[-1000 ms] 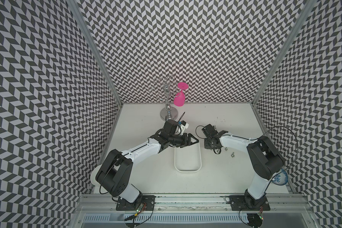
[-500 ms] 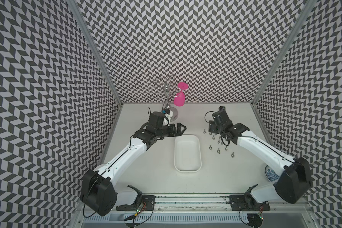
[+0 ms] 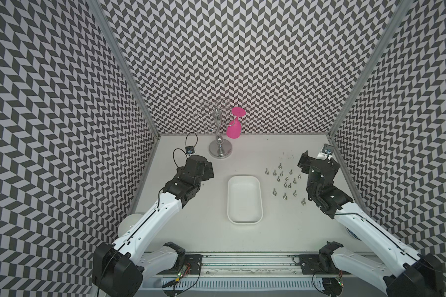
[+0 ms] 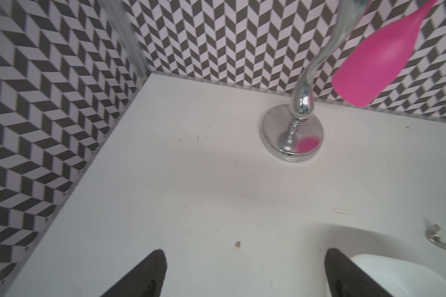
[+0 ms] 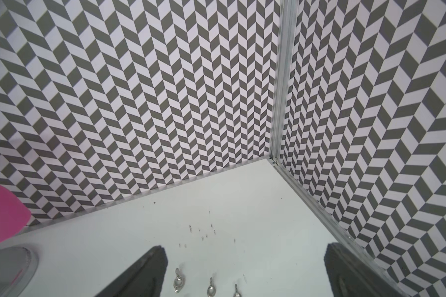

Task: Take out the wing nut from the storage box
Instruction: Reset both arms

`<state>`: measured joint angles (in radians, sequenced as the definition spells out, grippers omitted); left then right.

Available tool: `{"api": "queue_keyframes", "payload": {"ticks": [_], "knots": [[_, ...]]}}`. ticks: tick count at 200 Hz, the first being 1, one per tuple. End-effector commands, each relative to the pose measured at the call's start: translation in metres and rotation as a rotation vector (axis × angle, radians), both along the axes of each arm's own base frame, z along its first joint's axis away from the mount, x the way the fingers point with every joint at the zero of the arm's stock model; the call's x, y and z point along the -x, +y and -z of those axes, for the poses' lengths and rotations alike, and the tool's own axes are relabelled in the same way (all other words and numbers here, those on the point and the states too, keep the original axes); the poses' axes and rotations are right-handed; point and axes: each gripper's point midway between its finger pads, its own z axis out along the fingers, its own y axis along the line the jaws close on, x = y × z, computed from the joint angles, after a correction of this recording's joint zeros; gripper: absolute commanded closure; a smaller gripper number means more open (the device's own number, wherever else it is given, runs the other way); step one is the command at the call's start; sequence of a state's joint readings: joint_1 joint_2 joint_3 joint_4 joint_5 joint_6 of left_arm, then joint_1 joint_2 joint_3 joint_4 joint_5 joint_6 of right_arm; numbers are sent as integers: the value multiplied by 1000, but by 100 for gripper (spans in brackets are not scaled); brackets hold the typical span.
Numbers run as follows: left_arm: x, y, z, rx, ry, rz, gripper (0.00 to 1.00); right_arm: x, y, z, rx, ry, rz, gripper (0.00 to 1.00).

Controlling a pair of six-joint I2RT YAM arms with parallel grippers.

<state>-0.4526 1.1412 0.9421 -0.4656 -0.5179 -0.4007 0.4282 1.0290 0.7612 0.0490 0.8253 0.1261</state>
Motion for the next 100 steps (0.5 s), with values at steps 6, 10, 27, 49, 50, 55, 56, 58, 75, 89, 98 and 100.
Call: {"api": "queue_keyframes", "payload": {"ticks": [6, 10, 27, 49, 50, 55, 56, 58, 75, 89, 98, 100], "knots": [[-11, 28, -7, -139, -73, -113, 0, -4, 5, -38, 8, -134, -74, 0], [-13, 28, -7, -148, -73, -98, 0, -5, 8, -38, -3, -143, -110, 0], [-24, 29, -8, -131, -110, 10, 0, -4, 18, -33, -24, -194, -211, 1], [-28, 44, -18, 64, -271, 13, 0, -4, 22, -26, -6, -246, -262, 0], [-28, 45, -19, 72, -280, 11, 0, -4, 22, -26, -6, -247, -263, 0], [-27, 48, -22, 110, -326, 13, 0, -5, 23, -24, -6, -250, -268, 0], [-27, 48, -22, 115, -334, 15, 0, -5, 23, -24, -6, -250, -267, 0], [-26, 49, -23, 123, -350, 16, 0, -5, 22, -24, -7, -252, -267, 1], [-22, 55, -23, 137, -447, 33, 0, -7, 23, -21, -14, -260, -276, 0], [-24, 57, -17, 119, -448, 49, 0, -10, 23, -17, -16, -246, -279, 0], [-29, 58, -11, 90, -421, 59, 0, -12, 21, -12, -13, -230, -267, 0], [-30, 59, -9, 87, -413, 61, 0, -12, 20, -11, -11, -228, -263, 0]]}}
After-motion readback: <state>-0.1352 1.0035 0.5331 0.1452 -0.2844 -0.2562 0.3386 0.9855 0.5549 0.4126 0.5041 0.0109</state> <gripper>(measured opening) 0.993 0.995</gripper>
